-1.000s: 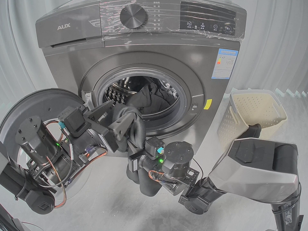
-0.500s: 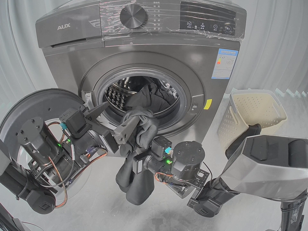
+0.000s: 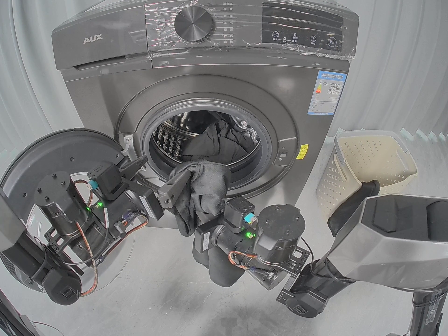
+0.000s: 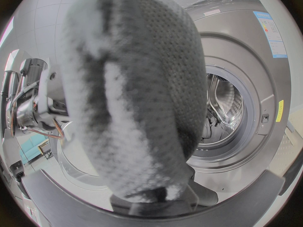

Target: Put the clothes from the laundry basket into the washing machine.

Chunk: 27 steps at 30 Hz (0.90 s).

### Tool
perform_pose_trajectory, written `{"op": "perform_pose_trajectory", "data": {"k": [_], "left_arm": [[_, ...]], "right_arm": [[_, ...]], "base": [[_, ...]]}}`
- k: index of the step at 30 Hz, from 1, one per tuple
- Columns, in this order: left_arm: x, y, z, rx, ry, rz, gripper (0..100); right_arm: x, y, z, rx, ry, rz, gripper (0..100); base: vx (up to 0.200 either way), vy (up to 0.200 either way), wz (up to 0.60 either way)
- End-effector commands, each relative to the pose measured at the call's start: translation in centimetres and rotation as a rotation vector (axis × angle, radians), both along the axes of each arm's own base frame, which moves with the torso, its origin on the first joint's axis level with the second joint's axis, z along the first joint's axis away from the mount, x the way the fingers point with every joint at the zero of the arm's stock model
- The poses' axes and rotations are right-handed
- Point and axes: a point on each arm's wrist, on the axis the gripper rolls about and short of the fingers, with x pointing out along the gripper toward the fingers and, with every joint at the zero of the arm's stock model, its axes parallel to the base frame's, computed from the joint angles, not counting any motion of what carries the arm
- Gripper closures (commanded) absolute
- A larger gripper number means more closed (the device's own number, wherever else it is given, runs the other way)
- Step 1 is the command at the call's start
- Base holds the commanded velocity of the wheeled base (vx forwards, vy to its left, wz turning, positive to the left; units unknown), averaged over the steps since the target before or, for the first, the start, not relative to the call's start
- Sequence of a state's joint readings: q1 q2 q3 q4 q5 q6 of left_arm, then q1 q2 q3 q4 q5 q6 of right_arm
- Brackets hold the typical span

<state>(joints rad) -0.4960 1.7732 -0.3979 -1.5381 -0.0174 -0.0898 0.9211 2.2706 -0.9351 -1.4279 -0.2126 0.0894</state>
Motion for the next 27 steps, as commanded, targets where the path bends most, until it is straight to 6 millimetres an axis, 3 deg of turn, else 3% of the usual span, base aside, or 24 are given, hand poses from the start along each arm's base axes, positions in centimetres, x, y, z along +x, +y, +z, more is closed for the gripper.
{"op": "perform_pose_trajectory", "data": {"k": [1,10,27], "left_arm": [[1.1,1.0,-1.5,0.026,0.049,0.047,0],[1.4,1.4,-3.0,0.054,0.107,0.069,0],[1.1,1.3,-2.5,0.05,0.088,0.048,0]], "right_arm": [[-0.8,-0.1,0.2,-0.005,0.004,0.012,100],[-0.7,-0.8,1.1,0.007,-0.004,-0.001,100],[2.1,-3.8,3.3,0.045,-0.029,-0.105,100]], "base": [[0.0,0.0,0.0],[0.0,0.0,0.0],[0.0,0.0,0.0]]}}
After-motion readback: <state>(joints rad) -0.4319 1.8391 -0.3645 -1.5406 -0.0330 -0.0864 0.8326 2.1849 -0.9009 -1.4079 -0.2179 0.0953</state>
